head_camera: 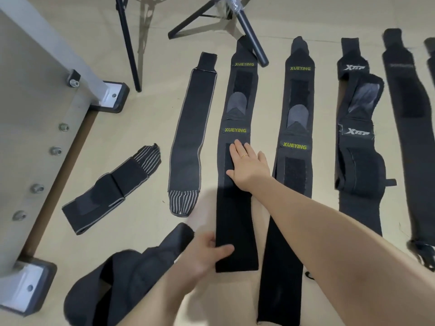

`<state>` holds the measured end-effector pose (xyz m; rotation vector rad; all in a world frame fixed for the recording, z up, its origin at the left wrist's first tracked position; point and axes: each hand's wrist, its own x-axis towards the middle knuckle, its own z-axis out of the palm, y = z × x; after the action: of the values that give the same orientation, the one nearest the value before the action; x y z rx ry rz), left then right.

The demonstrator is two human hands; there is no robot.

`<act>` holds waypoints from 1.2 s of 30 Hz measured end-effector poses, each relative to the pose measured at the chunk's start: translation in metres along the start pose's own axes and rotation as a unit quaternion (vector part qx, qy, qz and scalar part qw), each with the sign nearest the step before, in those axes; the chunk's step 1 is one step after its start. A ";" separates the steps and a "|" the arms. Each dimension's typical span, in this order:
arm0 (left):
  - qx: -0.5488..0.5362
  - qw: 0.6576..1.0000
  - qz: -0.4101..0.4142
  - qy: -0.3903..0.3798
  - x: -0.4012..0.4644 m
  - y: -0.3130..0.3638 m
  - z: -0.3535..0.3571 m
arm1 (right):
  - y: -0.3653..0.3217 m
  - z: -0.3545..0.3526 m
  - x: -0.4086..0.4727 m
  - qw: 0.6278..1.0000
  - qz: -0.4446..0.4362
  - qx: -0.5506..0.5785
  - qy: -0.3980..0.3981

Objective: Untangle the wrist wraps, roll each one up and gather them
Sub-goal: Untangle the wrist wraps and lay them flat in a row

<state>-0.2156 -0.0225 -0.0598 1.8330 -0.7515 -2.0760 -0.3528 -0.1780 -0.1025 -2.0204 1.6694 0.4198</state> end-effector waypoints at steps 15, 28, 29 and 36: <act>0.668 0.670 0.205 0.250 -0.031 -0.036 -0.024 | -0.045 0.021 -0.078 0.971 -0.215 0.035 0.103; 0.619 0.761 -0.031 0.191 -0.033 -0.051 -0.101 | -0.067 0.023 -0.133 0.955 -0.003 0.297 0.012; 0.591 0.792 -0.002 0.157 -0.040 -0.042 -0.100 | -0.070 0.018 -0.139 0.942 0.009 0.335 0.011; 0.185 0.959 0.175 -0.126 -0.137 0.040 -0.088 | -0.093 -0.027 -0.188 0.763 0.052 0.638 -0.095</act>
<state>-0.1129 -0.0013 0.0710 1.4622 -1.4993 -2.0494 -0.3027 -0.0243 0.0334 -0.8077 1.2861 -0.4217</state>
